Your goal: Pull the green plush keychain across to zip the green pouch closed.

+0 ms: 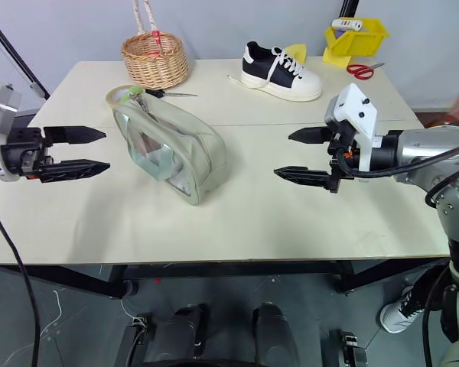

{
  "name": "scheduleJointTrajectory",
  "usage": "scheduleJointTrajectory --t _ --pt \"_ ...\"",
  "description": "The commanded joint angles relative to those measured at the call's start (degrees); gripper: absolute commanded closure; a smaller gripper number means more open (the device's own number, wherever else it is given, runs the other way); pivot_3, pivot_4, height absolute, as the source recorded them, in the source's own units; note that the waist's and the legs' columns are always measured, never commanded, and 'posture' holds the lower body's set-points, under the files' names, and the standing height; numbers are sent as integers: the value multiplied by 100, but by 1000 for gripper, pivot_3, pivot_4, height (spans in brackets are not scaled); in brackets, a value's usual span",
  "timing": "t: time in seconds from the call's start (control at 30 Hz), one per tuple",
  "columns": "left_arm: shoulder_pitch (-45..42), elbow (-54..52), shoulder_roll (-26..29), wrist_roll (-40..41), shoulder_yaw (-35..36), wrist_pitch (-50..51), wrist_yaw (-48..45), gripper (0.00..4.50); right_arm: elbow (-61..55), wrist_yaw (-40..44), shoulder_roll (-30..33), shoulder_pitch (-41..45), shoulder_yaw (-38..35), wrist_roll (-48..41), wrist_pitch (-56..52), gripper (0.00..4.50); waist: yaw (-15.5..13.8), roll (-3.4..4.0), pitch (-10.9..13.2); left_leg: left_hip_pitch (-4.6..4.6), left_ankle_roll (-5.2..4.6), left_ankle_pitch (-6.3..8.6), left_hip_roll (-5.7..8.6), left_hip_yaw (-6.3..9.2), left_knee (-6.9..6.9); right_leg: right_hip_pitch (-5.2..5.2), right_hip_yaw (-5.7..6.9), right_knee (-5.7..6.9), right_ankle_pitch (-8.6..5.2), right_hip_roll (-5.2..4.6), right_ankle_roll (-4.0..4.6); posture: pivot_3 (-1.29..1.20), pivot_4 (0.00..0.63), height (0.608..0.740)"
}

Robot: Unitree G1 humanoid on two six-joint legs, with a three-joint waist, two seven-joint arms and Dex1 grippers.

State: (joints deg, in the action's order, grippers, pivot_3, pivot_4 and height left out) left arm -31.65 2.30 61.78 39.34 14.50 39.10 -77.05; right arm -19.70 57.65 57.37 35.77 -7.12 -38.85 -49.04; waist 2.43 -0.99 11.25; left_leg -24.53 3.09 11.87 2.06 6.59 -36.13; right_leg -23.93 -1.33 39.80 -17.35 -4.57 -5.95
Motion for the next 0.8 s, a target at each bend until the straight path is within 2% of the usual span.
scheduleJointTrajectory --t 0.03,0.3,0.47,0.63,0.8 --pt "27 -98 93 85 267 -86 -57 33 -14 -42 -21 105 -38 24 98 316 0 0 0 0 0 0 0 0 0 0 0 0 0 0 0 0 150 695" --pt "195 122 220 111 494 -162 -253 33 162 -321 -342 979 597 76 -420 316 15 2 1 2 0 0 -2 -2 3 -4 -3 0 0 0 1 0 150 695" --pt "4 314 51 331 677 -119 -130 33 845 -672 -1109 2259 1330 241 -1142 316 19 2 1 1 0 0 -2 -1 1 -6 -4 1 0 -1 2 0 150 695" --pt "-14 351 -129 727 1049 103 -48 33 2537 -959 -2717 4148 2270 863 -1472 316 98 3 2 -6 2 -1 -2 -1 7 -26 -10 13 1 1 2 0 150 695" --pt "151 321 -65 790 1235 124 -12 33 4181 -1206 -3968 5099 2623 1451 -1282 316 136 -1 -1 -21 5 -3 2 2 16 -45 -6 15 0 3 1 0 150 695"
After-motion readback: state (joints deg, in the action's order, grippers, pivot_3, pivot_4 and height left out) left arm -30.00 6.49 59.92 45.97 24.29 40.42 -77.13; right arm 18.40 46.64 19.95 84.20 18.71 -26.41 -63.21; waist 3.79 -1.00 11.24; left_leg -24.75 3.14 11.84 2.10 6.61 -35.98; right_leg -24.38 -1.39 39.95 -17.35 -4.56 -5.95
